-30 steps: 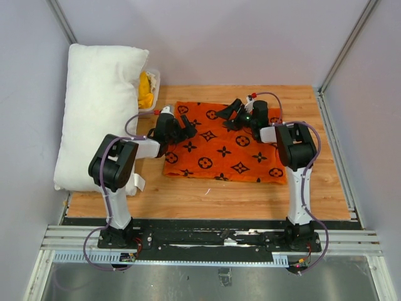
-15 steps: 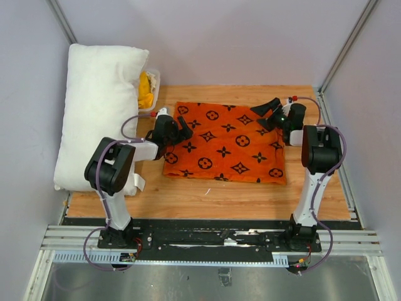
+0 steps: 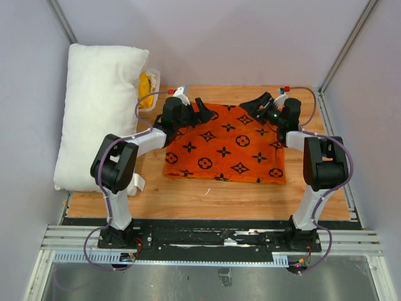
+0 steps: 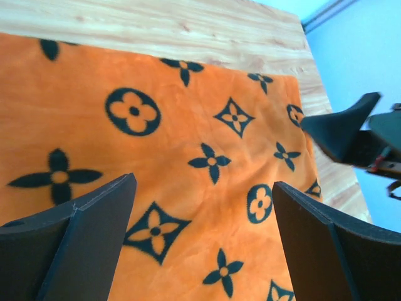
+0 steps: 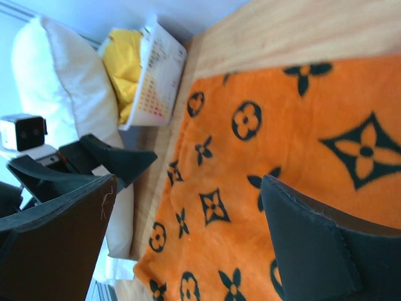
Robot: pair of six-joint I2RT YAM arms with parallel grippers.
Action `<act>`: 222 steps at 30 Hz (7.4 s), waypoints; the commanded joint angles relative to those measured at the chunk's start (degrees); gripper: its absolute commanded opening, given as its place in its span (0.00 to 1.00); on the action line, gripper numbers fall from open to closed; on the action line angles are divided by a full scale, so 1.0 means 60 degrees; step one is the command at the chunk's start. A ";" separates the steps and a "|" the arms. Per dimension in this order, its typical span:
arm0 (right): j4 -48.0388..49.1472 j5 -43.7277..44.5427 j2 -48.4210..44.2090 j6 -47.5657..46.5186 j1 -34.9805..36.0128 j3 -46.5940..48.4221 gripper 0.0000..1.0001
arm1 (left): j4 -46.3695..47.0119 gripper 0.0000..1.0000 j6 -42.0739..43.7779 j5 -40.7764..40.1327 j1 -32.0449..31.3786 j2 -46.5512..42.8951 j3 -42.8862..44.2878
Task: Remove the pillowcase from the pillow
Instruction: Fold the pillowcase at the center of the board.
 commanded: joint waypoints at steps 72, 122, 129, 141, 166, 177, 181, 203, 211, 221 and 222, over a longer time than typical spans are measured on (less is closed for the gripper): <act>-0.9564 0.1860 0.5157 -0.6520 -0.2393 0.7911 0.43 | -0.4040 0.74 0.2255 0.0099 0.2889 0.3497 0.4888; -0.9646 0.0666 0.5125 -0.6606 -0.2253 0.7897 0.01 | -0.4571 0.38 0.1800 0.0379 0.2565 0.5934 0.6850; -0.9594 0.0568 0.4979 -0.6586 -0.2261 0.7796 0.01 | -0.4176 0.02 0.1700 0.0831 0.2565 0.5943 0.6786; -0.9538 0.0533 0.4095 -0.6555 -0.2309 0.8579 0.01 | -0.3229 0.00 0.2607 -0.0756 0.2594 0.4814 0.7142; -0.8344 0.0789 0.1366 -0.6157 -0.2501 0.5919 0.01 | -0.0420 0.00 0.3548 -0.1147 0.2569 0.2080 0.3369; -0.8002 0.1118 -0.1092 -0.5811 -0.2766 0.2886 0.01 | 0.0576 0.00 0.3417 -0.1648 0.1964 -0.0504 -0.0132; -0.7641 0.0818 -0.1690 -0.5370 -0.3044 0.1678 0.01 | 0.0789 0.00 0.3400 -0.2136 0.1477 -0.1284 -0.1262; -0.5596 0.0402 -0.2970 -0.3171 -0.3695 -0.2231 0.01 | 0.1116 0.00 0.1446 -0.3394 0.1097 -0.2753 -0.4634; -0.5714 0.1040 -0.3791 -0.3036 -0.3702 -0.2701 0.01 | 0.1054 0.00 0.0923 -0.3241 0.1098 -0.3440 -0.5137; -0.4184 0.0879 -0.2581 -0.1913 -0.3735 -0.3551 0.01 | 0.0778 0.00 -0.0115 -0.3048 0.1094 -0.2765 -0.5497; -0.3968 0.0845 -0.2521 -0.1786 -0.3756 -0.3658 0.01 | 0.0845 0.00 -0.0178 -0.3025 0.1094 -0.2745 -0.5580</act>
